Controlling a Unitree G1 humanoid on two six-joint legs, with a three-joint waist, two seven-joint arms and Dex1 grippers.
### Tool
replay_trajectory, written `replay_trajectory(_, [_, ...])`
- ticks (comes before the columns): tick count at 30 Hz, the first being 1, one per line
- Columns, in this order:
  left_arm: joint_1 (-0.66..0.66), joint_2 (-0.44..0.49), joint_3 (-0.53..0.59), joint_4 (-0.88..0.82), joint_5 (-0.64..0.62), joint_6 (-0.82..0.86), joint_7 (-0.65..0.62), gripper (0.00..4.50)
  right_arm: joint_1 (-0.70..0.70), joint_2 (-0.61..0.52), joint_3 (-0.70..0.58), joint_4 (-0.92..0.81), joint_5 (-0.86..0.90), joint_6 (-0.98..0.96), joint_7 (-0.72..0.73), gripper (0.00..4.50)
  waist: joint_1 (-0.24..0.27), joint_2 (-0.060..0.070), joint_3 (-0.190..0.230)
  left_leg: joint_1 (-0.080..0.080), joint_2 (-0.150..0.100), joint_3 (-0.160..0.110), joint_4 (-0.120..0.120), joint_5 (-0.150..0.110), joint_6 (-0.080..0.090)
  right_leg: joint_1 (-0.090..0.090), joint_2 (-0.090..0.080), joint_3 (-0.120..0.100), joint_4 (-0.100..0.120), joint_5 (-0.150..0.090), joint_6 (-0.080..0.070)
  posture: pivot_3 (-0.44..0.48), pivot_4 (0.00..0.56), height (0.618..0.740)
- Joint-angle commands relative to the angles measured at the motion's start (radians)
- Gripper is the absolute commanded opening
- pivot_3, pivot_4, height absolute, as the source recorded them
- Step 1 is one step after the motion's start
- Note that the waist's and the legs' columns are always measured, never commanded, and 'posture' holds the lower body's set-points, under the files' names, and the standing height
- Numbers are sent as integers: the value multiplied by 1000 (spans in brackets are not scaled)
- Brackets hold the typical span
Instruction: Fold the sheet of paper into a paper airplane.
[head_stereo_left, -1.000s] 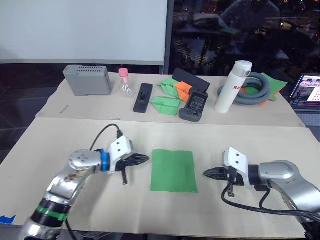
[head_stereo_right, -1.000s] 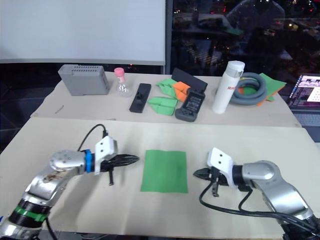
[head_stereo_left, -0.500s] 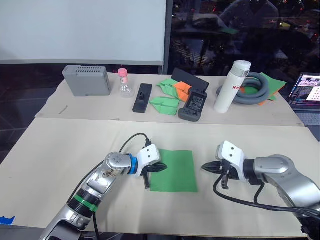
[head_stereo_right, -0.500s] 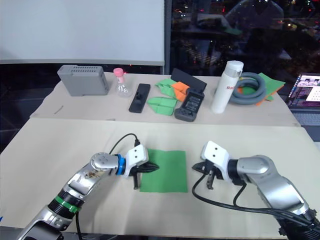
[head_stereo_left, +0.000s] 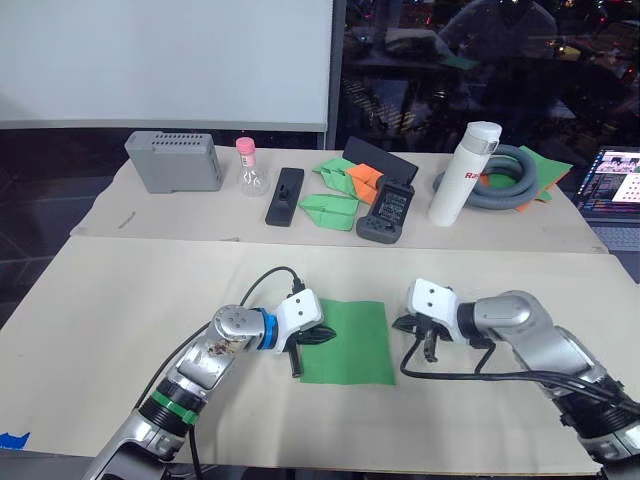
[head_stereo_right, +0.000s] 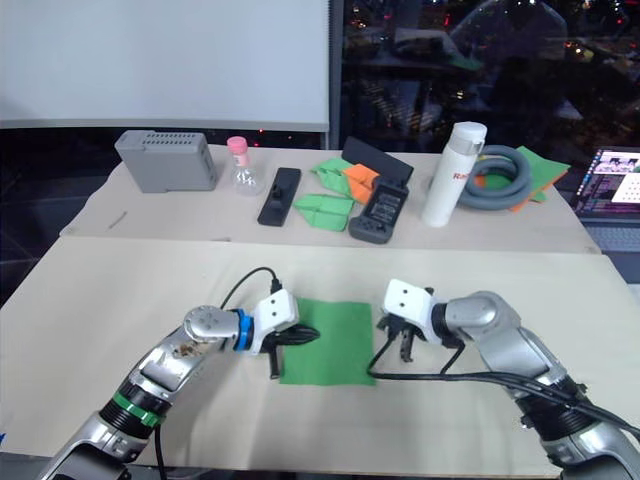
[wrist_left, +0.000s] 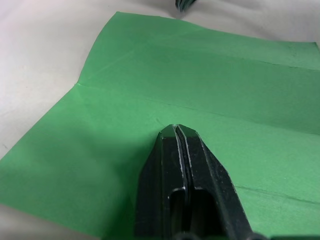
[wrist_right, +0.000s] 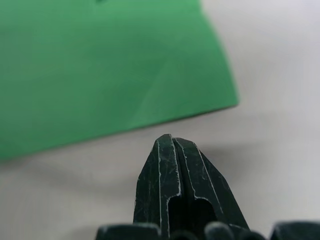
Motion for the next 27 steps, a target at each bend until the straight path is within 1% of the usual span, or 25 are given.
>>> replay_trajectory(1, [39,17,-28,14,28,50,0,0,-17,12,-10,21,-13,-60,24,57,0,0,0,0,0,0,0,0,0,0,0,0,0,0,0,0,150,740])
replay_trajectory(6, [51,14,-25,-6,26,73,10,0,2,78,-48,36,57,-69,54,57,-3,0,-1,1,1,0,0,0,0,0,0,0,1,0,0,0,150,740])
replay_trajectory(11, [58,10,-24,-20,27,80,24,0,-18,113,-64,61,62,-75,55,57,-2,0,-1,1,0,0,0,0,0,0,0,0,1,0,0,0,150,740])
replay_trajectory(17, [59,14,-17,-25,25,87,29,0,-47,159,-132,28,177,-1,87,57,-1,0,-1,1,0,0,0,0,0,0,0,0,1,0,0,0,150,740])
replay_trajectory(23, [45,2,-22,-12,33,88,44,0,-63,240,-63,42,154,-7,75,57,-1,0,-1,1,0,0,0,0,0,0,0,0,1,0,0,0,150,740])
replay_trajectory(27, [53,2,2,-32,18,101,51,0,-71,287,-28,58,130,-7,60,57,0,0,-1,1,0,0,0,0,0,0,-1,0,1,0,0,0,150,740])
